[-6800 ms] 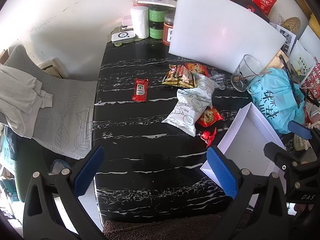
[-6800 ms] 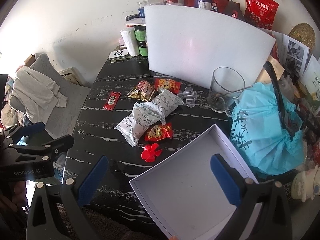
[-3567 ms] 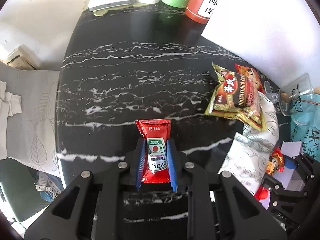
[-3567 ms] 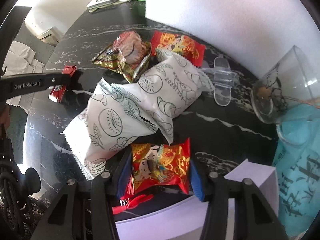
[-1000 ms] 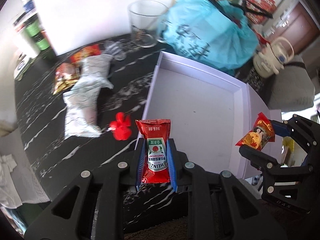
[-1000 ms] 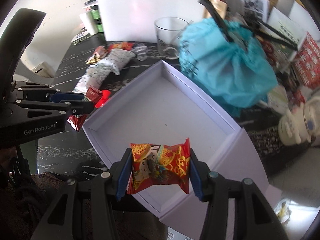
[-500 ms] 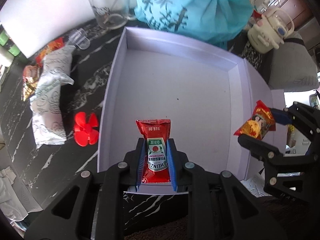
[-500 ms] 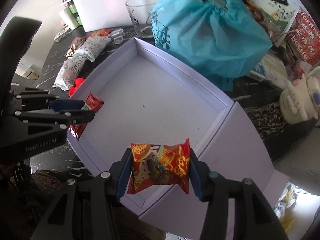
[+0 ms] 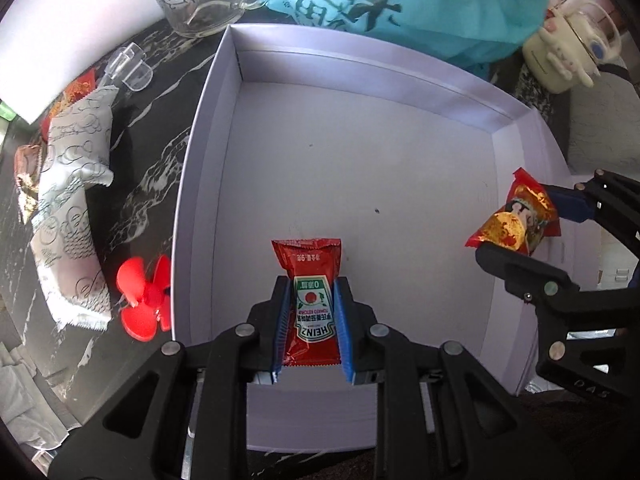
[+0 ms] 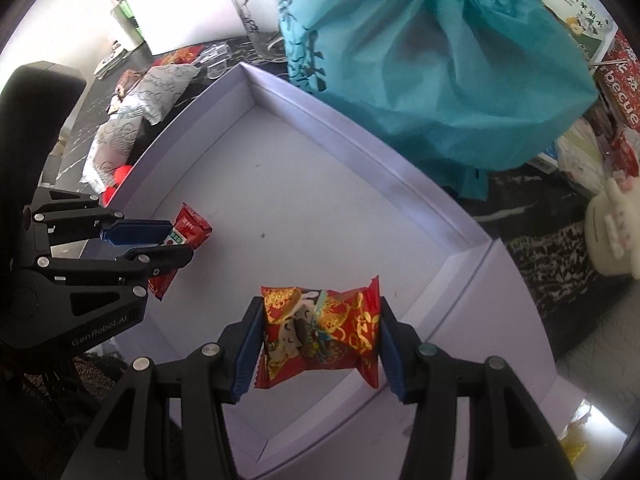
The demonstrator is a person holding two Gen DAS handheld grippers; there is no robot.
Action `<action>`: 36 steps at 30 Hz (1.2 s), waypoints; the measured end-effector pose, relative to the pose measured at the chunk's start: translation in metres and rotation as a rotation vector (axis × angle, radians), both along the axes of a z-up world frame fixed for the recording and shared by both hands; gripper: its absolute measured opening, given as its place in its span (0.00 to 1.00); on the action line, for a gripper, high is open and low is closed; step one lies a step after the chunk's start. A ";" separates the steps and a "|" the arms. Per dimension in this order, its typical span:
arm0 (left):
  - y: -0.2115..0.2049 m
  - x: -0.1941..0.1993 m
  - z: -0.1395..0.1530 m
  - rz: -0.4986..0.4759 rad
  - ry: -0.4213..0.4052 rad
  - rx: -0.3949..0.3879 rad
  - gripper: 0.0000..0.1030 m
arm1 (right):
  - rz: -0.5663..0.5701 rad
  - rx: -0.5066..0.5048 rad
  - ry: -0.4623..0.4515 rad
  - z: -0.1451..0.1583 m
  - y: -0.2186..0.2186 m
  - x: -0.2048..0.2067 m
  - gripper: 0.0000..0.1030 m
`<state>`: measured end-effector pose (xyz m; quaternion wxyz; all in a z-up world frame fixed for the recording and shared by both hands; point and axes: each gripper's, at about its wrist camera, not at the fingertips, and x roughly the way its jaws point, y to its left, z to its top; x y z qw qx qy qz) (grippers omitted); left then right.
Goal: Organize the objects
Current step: 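Carry both held packets over the white box with both grippers, then open both grippers to drop the sachet and snack bag into the box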
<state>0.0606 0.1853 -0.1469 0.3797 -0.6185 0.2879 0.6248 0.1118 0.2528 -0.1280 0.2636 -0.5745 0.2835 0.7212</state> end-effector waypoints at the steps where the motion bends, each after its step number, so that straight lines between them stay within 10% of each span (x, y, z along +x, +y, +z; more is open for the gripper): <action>1: 0.002 -0.002 -0.003 -0.003 -0.001 -0.004 0.20 | 0.003 -0.003 -0.001 -0.003 0.004 -0.002 0.52; 28: 0.002 -0.021 -0.008 0.069 0.032 0.003 0.23 | 0.030 0.015 -0.021 -0.020 0.038 -0.005 0.55; 36: -0.017 -0.009 0.011 0.058 0.069 0.032 0.48 | 0.008 0.075 -0.022 0.004 0.027 0.011 0.55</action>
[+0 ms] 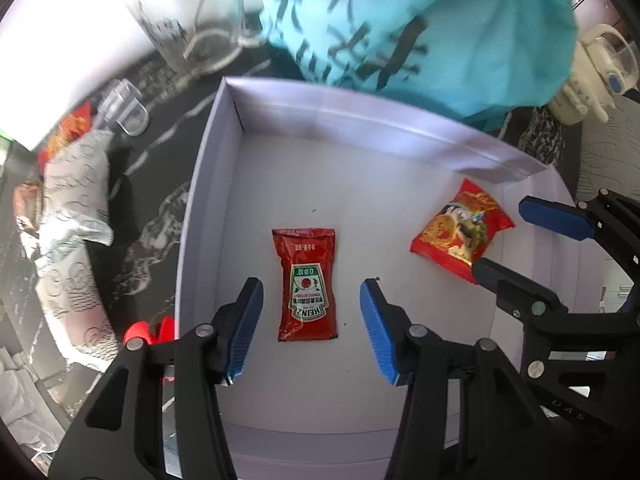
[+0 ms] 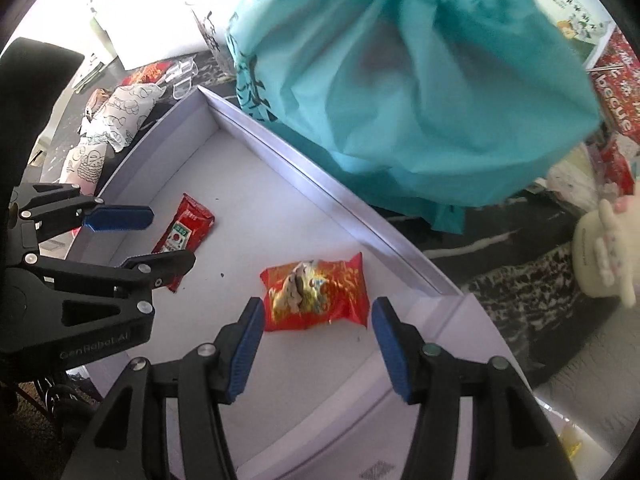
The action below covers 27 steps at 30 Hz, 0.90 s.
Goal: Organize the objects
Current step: 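Open both grippers to drop the sachet and snack bag into the box, then move both grippers back toward the white pastry packets on the table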
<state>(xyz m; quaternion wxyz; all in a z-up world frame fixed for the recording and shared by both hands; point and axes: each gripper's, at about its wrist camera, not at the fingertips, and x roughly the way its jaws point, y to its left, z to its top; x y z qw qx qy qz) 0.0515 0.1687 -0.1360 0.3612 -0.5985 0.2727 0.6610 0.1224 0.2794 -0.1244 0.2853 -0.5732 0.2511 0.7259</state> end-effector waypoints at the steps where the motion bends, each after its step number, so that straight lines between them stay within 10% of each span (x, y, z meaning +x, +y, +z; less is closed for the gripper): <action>1: -0.003 0.001 0.004 -0.003 0.011 0.006 0.48 | -0.006 0.010 0.004 0.005 -0.002 0.002 0.55; 18: 0.034 -0.004 0.066 0.033 0.120 0.076 0.57 | -0.061 0.141 0.063 0.076 -0.013 0.022 0.55; 27: 0.016 -0.009 0.083 0.089 0.157 0.091 0.66 | -0.004 0.165 0.074 0.088 -0.023 0.010 0.74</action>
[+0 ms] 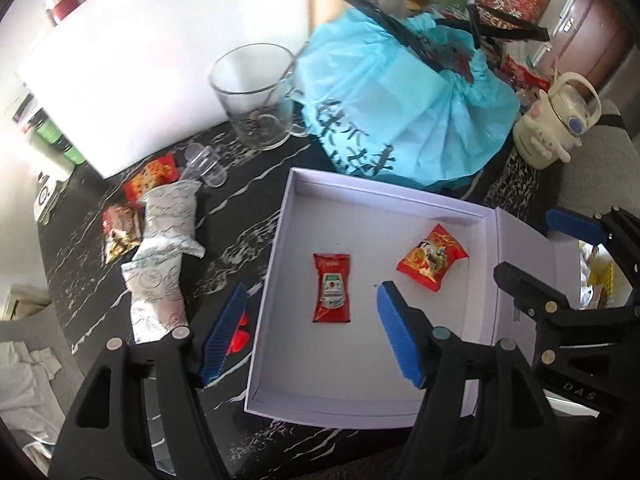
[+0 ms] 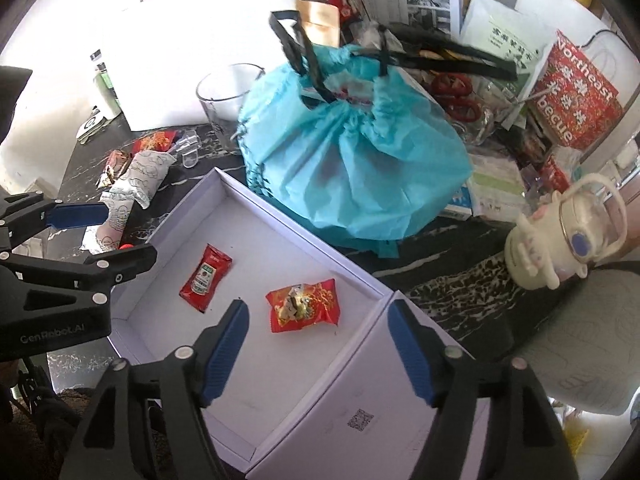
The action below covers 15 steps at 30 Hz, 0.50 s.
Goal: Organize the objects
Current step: 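Move both grippers back toward the white pastry packets on the table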
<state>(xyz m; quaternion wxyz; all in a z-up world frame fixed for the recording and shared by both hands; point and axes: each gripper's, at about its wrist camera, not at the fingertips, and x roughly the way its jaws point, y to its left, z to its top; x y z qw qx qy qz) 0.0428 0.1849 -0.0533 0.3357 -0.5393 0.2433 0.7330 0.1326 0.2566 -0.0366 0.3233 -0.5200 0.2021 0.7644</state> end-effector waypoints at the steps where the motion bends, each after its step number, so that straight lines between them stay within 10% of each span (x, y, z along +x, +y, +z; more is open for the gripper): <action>1: -0.003 -0.001 0.001 0.008 0.000 0.000 0.66 | 0.010 0.001 0.001 0.001 -0.002 -0.003 0.74; 15: -0.083 -0.015 0.015 0.211 0.014 0.000 0.66 | 0.261 0.002 0.036 0.011 -0.044 -0.062 0.74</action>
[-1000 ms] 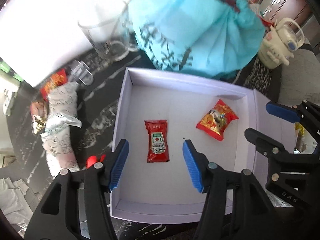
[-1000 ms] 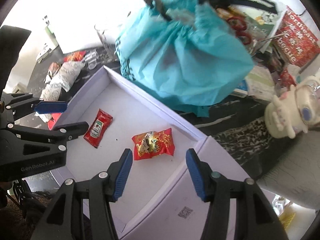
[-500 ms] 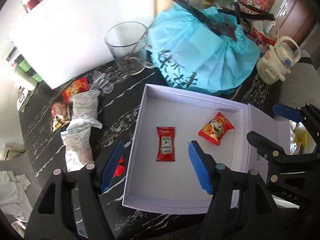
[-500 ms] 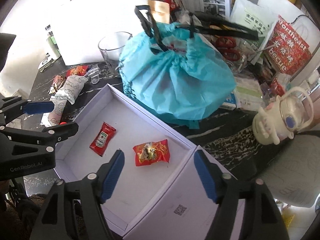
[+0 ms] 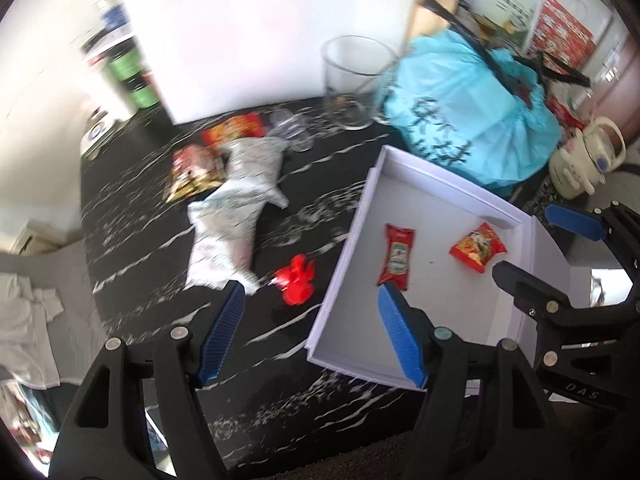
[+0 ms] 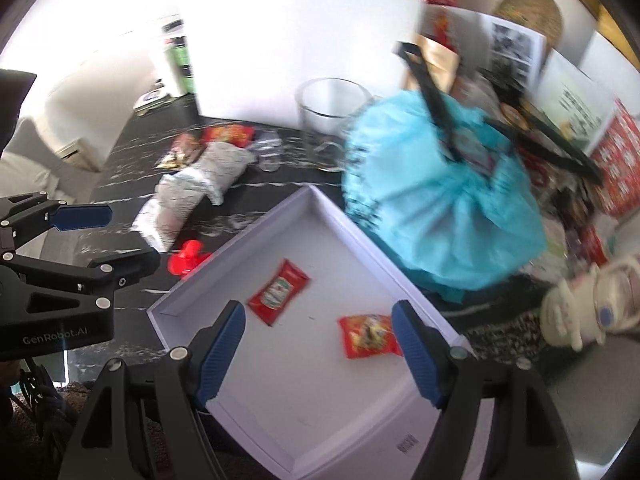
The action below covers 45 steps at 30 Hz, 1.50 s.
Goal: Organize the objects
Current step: 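Move both grippers back toward the white pastry packets on the table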
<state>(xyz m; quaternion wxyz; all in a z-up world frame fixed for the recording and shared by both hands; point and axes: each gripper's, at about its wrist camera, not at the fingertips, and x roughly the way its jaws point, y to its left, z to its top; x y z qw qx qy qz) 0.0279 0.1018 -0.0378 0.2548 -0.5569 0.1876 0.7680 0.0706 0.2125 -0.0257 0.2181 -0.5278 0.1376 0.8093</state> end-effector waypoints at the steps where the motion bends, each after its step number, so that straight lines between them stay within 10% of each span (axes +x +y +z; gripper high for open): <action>1: -0.005 0.000 0.001 0.014 0.000 0.000 0.66 | 0.016 0.001 0.001 0.000 -0.003 -0.004 0.74; 25: -0.129 0.010 -0.006 0.290 -0.025 0.011 0.66 | 0.367 -0.012 -0.004 -0.004 -0.091 -0.073 0.74; 45: -0.079 -0.039 -0.033 0.125 -0.095 0.022 0.66 | 0.254 -0.048 -0.065 -0.026 -0.046 -0.075 0.74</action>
